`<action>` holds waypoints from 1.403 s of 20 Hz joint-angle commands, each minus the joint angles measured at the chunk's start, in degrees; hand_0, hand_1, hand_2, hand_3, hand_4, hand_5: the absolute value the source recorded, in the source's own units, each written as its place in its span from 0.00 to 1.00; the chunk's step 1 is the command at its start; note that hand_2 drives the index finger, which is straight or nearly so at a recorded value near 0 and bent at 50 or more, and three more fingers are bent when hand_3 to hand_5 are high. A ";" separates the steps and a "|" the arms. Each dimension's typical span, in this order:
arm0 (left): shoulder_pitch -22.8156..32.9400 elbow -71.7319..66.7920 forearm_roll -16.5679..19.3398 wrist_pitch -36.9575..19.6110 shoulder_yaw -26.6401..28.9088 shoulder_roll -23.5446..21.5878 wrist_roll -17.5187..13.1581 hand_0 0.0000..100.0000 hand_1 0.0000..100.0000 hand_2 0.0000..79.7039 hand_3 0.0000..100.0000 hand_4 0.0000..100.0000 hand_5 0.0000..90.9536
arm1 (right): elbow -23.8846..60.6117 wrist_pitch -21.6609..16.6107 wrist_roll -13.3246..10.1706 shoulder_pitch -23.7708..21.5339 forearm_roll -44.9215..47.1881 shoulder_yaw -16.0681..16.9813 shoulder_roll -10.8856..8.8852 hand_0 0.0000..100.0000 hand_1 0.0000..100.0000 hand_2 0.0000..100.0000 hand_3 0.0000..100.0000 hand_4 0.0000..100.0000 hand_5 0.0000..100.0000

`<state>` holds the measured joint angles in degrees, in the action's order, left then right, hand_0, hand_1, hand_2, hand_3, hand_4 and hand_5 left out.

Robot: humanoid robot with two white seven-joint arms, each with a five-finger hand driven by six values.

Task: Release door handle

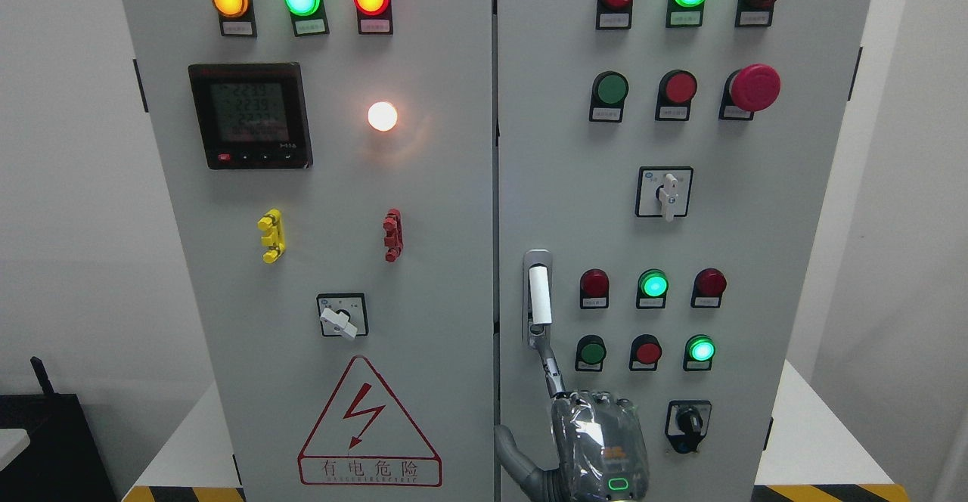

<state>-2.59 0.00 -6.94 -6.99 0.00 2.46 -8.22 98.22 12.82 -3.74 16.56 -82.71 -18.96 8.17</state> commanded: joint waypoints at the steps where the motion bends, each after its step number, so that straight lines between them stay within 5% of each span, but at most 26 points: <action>1: -0.05 -0.97 0.00 0.05 0.62 0.00 0.05 0.12 0.39 0.00 0.00 0.00 0.00 | -0.04 -0.16 -0.04 0.05 0.09 0.06 0.01 0.27 0.18 0.00 1.00 1.00 1.00; 28: 0.04 -0.97 0.00 -0.04 0.62 0.00 0.05 0.12 0.39 0.00 0.00 0.00 0.00 | 1.45 -0.34 -0.04 0.14 0.18 -0.02 0.01 0.27 0.18 0.00 1.00 1.00 1.00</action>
<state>-2.63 0.00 -6.94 -6.99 0.00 2.46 -8.22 99.03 12.55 -3.40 16.91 -82.59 -18.90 8.17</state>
